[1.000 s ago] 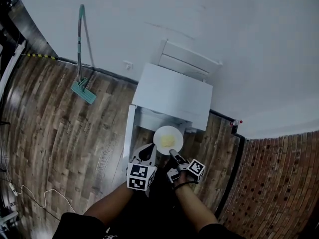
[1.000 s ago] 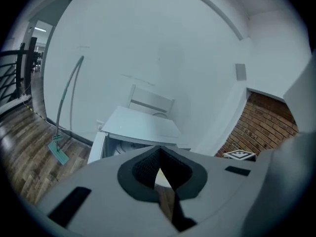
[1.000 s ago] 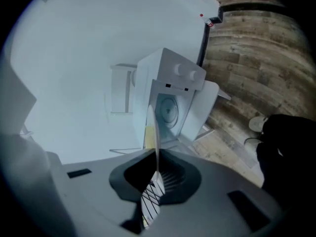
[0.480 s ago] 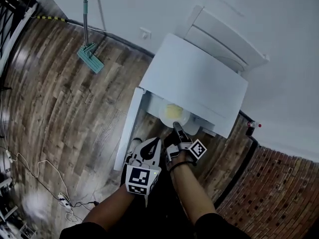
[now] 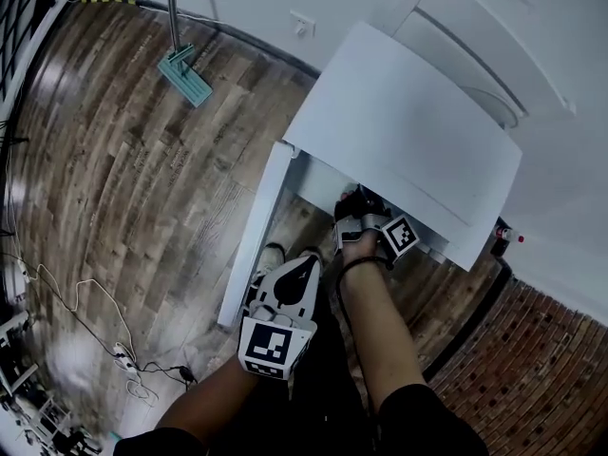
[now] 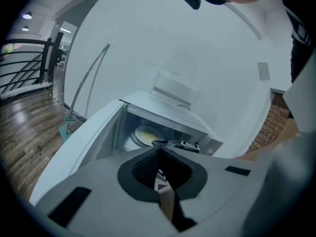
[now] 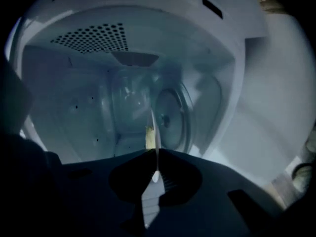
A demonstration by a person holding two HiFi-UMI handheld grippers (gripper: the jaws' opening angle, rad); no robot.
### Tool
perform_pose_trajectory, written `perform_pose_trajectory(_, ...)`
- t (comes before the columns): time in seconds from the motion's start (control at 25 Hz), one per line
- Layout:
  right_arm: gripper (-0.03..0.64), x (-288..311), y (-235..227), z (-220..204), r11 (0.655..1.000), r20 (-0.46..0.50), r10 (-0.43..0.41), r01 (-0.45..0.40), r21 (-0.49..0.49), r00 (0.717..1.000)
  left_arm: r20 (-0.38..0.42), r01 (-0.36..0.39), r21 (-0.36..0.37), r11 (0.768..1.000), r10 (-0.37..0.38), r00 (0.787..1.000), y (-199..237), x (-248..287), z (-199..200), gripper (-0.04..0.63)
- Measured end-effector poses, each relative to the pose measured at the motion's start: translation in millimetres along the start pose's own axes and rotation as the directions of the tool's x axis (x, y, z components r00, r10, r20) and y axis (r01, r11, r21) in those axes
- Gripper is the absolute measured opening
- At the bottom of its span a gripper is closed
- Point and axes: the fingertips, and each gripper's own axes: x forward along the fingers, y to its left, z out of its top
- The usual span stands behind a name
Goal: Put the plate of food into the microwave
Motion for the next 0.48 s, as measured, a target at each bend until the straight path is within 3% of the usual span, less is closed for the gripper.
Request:
perform_pose_trajectory(0.24, 0.023, 24.6, 0.5, 24.0, 0.995, 0.059, -0.008, 0.014, -0.098, 0.998, -0.01, 0.026, 0.001, 1.0, -0.026, 1.0, 1.6, 4.6, -10.0, -0.009)
perform_pose_trajectory(0.48, 0.023, 31.2, -2.3, 25.8, 0.965, 0.069, -0.108, 0.121, -0.234, 0.992, -0.017, 0.042, 0.01, 0.999, -0.042, 0.999, 9.1, 11.6, -9.2, -0.009)
